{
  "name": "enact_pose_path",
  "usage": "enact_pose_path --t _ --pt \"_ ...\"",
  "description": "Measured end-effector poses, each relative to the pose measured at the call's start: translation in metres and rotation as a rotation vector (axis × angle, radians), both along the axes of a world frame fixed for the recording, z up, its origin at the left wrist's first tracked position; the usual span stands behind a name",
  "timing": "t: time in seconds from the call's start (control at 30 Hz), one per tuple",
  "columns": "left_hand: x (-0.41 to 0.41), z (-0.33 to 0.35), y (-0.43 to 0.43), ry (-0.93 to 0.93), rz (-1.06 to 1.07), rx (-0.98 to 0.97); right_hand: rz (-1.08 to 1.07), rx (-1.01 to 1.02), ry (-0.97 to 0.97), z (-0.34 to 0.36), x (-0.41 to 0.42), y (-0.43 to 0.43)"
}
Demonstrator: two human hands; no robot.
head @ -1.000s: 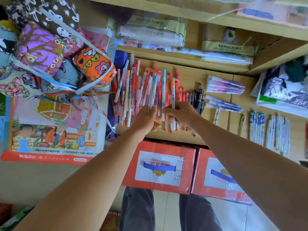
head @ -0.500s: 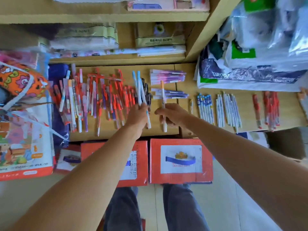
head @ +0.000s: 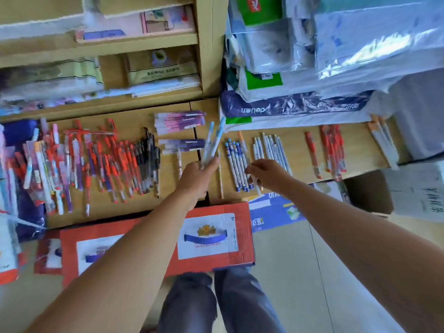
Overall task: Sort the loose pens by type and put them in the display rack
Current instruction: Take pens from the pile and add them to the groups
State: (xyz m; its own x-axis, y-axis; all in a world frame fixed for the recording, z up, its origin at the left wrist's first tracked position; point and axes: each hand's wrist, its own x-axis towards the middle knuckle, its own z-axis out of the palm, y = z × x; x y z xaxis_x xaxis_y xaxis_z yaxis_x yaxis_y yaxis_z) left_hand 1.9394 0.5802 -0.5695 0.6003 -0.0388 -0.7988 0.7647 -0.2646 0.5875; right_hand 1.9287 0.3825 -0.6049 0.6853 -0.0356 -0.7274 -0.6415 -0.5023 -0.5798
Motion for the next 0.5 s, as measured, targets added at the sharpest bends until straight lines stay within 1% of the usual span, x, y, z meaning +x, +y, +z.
enact_pose_path --t 0.13,0.27,0.37,0.5 --pt "0.005 -0.004 -0.016 -0.022 -0.123 0.01 -0.037 -0.087 -0.035 -0.002 -0.01 -0.021" --pt "0.003 -0.008 -0.027 -0.033 -0.13 -0.097 -0.155 -0.091 -0.07 0.001 -0.023 -0.031" --pt "-0.005 -0.009 -0.03 -0.076 -0.203 -0.113 -0.244 -0.095 -0.087 0.0 -0.034 -0.034" --pt "-0.013 -0.013 -0.036 -0.08 -0.274 -0.115 -0.288 -0.108 -0.104 -0.001 -0.045 -0.04"
